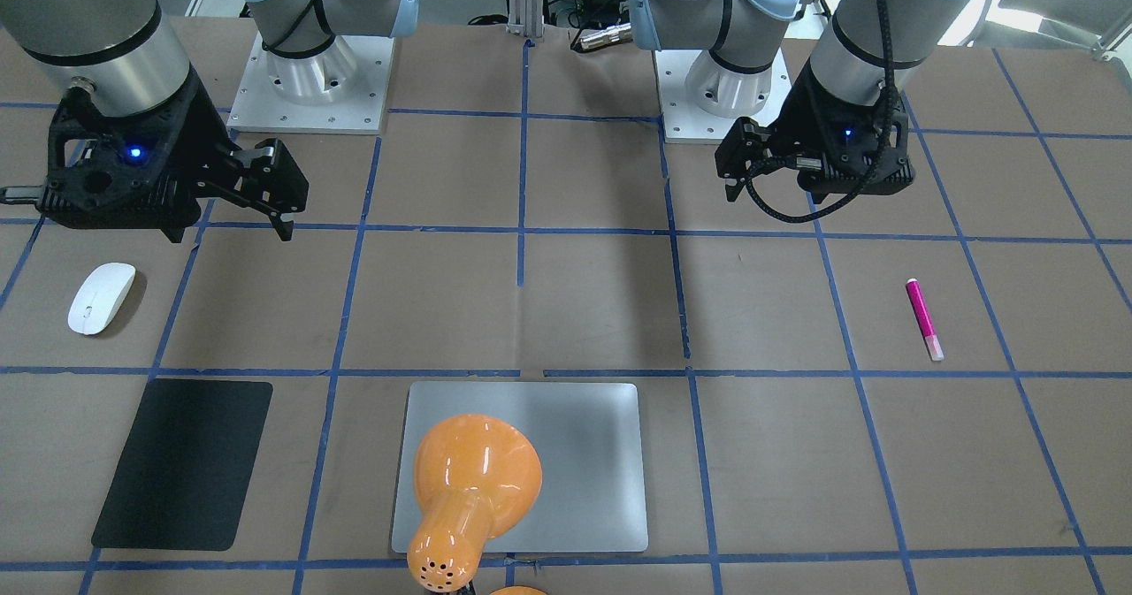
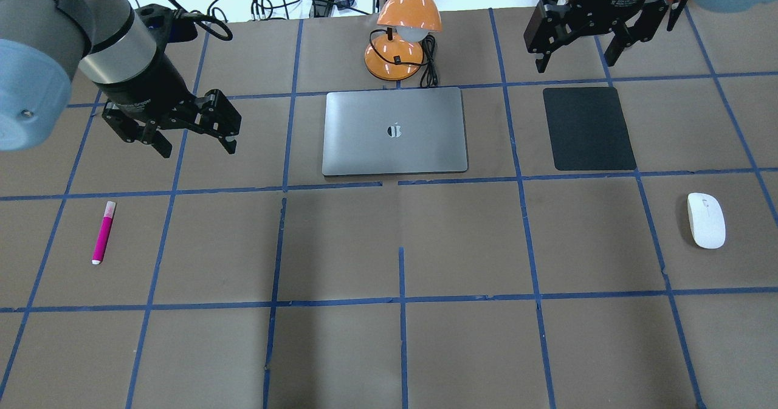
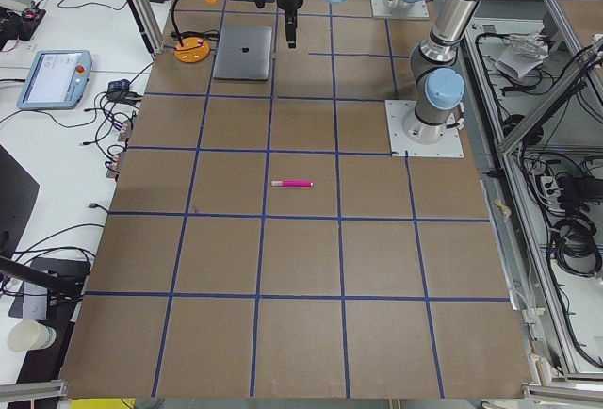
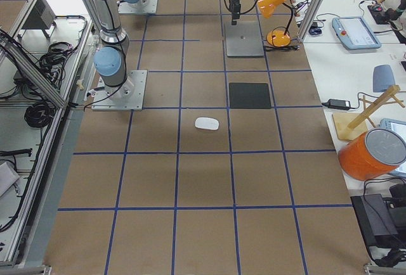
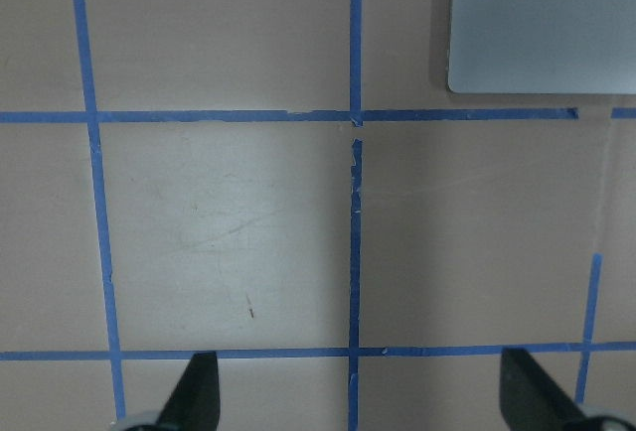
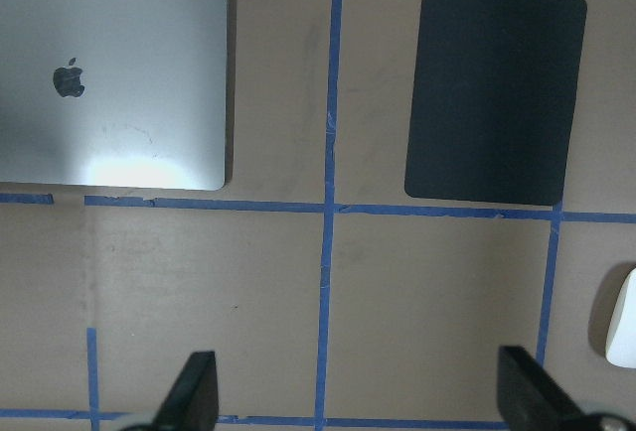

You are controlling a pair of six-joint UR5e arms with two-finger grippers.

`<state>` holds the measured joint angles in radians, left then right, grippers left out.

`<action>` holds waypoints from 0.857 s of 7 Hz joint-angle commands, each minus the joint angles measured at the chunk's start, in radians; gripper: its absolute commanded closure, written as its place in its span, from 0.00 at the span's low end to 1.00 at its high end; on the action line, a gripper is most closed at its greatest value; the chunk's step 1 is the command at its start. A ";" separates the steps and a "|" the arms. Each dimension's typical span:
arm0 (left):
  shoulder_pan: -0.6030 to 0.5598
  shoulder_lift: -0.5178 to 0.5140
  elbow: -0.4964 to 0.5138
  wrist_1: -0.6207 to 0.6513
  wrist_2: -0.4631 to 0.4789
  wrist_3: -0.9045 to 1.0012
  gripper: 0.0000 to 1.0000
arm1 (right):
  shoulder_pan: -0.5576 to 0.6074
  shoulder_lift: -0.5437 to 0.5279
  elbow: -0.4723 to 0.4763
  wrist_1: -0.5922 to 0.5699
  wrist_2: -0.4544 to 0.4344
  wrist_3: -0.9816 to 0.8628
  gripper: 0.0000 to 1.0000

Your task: Place pen and mouse around notebook

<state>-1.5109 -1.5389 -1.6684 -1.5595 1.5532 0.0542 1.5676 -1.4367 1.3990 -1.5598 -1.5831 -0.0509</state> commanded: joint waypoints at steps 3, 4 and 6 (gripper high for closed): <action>0.006 0.008 -0.007 -0.004 0.008 0.001 0.00 | -0.021 -0.010 0.018 0.029 -0.017 -0.001 0.00; 0.006 0.008 -0.013 0.001 0.004 0.001 0.00 | -0.040 -0.021 0.020 0.079 -0.015 -0.001 0.00; 0.005 0.008 -0.016 -0.004 0.002 0.000 0.00 | -0.145 -0.022 0.060 0.081 -0.043 -0.134 0.00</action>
<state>-1.5058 -1.5302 -1.6825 -1.5627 1.5571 0.0542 1.4901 -1.4560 1.4321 -1.4865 -1.6124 -0.1154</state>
